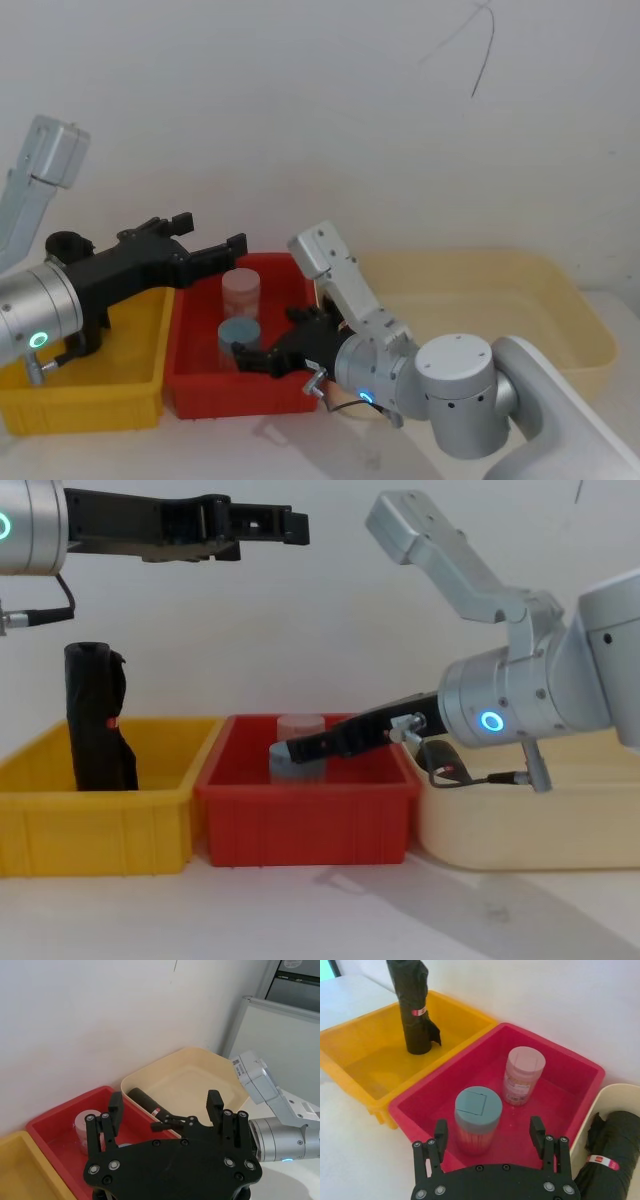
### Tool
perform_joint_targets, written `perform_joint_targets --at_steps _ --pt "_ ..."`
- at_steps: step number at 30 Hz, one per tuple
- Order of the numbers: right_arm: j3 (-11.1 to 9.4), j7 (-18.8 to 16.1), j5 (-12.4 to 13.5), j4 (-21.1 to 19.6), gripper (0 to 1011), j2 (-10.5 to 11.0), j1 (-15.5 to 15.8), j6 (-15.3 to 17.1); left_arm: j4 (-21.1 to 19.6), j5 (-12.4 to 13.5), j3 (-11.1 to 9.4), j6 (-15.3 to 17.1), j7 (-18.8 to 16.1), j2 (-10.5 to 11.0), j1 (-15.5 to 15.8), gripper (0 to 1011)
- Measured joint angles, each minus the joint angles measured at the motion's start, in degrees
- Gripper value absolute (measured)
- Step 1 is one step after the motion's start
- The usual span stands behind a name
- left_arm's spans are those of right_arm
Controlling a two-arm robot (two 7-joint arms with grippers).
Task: Pick up the garbage bag with the one hand and transfer it to the other hand.
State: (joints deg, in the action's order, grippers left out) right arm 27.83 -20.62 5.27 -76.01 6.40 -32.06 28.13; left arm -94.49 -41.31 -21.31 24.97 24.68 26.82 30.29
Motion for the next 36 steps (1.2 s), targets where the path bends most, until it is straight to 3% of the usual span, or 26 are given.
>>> perform_joint_targets --at_steps 14,36 --pt "0.3 -0.2 -0.1 1.7 1001 -1.3 -1.1 0.6 0.0 0.0 0.0 0.0 0.0 0.0 0.0 1001" --pt "-0.9 2.0 0.2 5.8 1001 -5.5 -2.2 2.2 0.0 0.0 0.0 0.0 0.0 0.0 0.0 1001"
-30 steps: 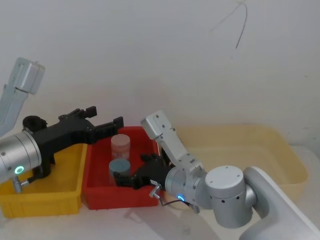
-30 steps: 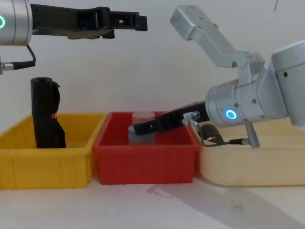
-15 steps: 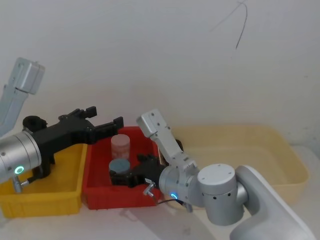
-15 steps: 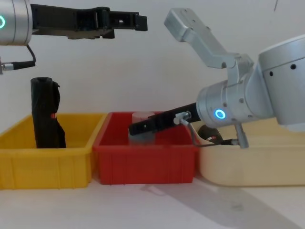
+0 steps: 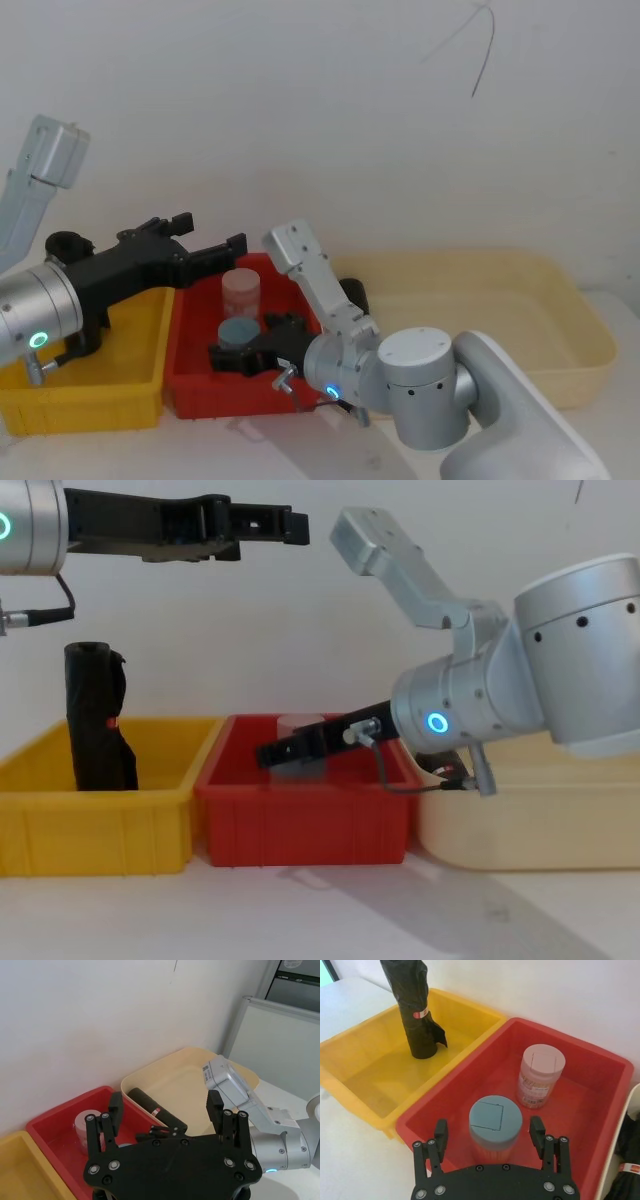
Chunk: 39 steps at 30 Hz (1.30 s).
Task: Pick up the garbage bag with the one hand and transfer it to the other hand.
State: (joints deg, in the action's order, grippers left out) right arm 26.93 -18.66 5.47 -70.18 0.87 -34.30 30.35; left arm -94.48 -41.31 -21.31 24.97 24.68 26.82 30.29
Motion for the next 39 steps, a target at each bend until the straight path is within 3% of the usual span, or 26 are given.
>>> perform_joint_targets --at_steps 20,23,34,39 --pt "-0.9 2.1 -0.8 5.6 993 -3.2 -1.9 -1.8 0.0 0.0 0.0 0.0 0.0 0.0 0.0 1001" --pt "-1.3 2.5 -1.0 7.0 962 -3.7 -2.3 -2.6 0.0 0.0 0.0 0.0 0.0 0.0 0.0 1001" --pt "-1.9 3.5 -1.6 9.6 655 -4.5 -3.3 -4.3 0.0 0.0 0.0 0.0 0.0 0.0 0.0 1001" --pt "-2.2 3.1 -1.6 8.7 647 -4.4 -3.0 -3.7 0.0 0.0 0.0 0.0 0.0 0.0 0.0 1001"
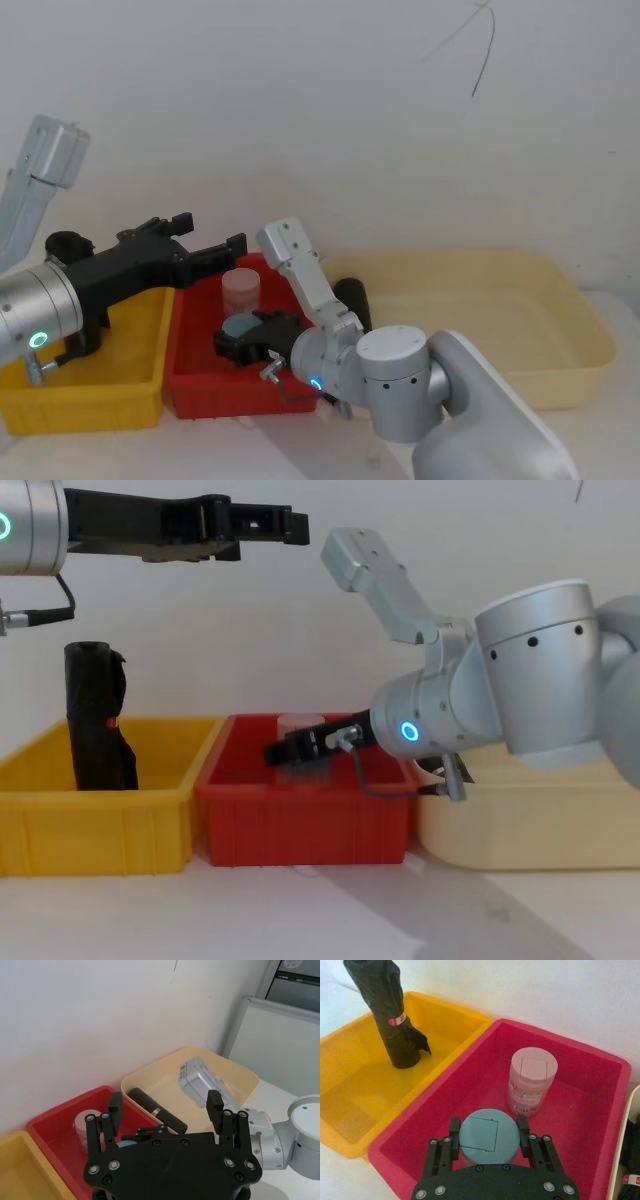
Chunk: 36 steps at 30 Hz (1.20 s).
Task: Pick up the garbage bag with the one hand and transfer it to the other hand.
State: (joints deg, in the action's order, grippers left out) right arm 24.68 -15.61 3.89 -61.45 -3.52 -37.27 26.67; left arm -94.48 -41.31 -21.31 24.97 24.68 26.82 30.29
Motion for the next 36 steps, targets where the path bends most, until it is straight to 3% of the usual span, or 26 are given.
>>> perform_joint_targets --at_steps 12,23,25,36 --pt "-2.2 -1.0 2.2 -4.8 647 0.6 0.8 2.0 0.0 0.0 0.0 0.0 0.0 0.0 0.0 1001" --pt "-6.9 -0.1 4.8 -10.3 647 1.8 0.7 2.4 0.0 0.0 0.0 0.0 0.0 0.0 0.0 1001" --pt "-8.5 0.6 5.3 -11.3 647 2.2 0.5 2.1 0.0 0.0 0.0 0.0 0.0 0.0 0.0 1002" --pt "-13.8 3.8 6.5 -12.5 647 4.2 -0.1 -0.7 0.0 0.0 0.0 0.0 0.0 0.0 0.0 1001"
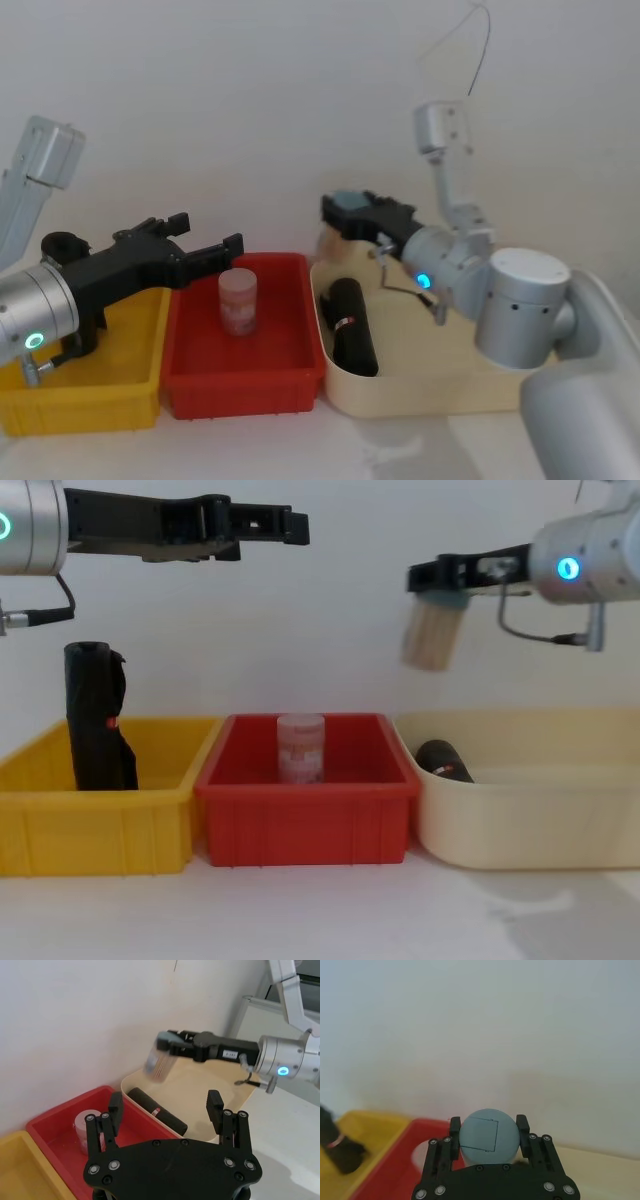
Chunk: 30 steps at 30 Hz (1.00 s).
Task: Pick up the garbage bag with the one hand and transfer it to the other hand.
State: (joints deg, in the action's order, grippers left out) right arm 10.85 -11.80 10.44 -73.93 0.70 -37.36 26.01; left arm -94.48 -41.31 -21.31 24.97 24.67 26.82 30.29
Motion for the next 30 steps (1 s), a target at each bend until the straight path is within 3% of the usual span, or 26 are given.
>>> perform_joint_targets --at_steps 5,9,15,30 --pt "-1.8 1.0 0.3 0.1 690 1.0 0.0 -1.9 0.0 0.0 0.0 0.0 0.0 0.0 0.0 1001" --pt "-3.0 1.2 0.6 -0.1 849 2.1 0.8 -4.1 0.0 0.0 0.0 0.0 0.0 0.0 0.0 1001" --pt "-3.4 0.0 1.1 -2.3 984 3.6 3.4 -6.4 0.0 0.0 0.0 0.0 0.0 0.0 0.0 1001" --pt "-0.6 -6.3 2.4 -11.8 1000 7.3 13.7 -11.5 0.0 0.0 0.0 0.0 0.0 0.0 0.0 1001"
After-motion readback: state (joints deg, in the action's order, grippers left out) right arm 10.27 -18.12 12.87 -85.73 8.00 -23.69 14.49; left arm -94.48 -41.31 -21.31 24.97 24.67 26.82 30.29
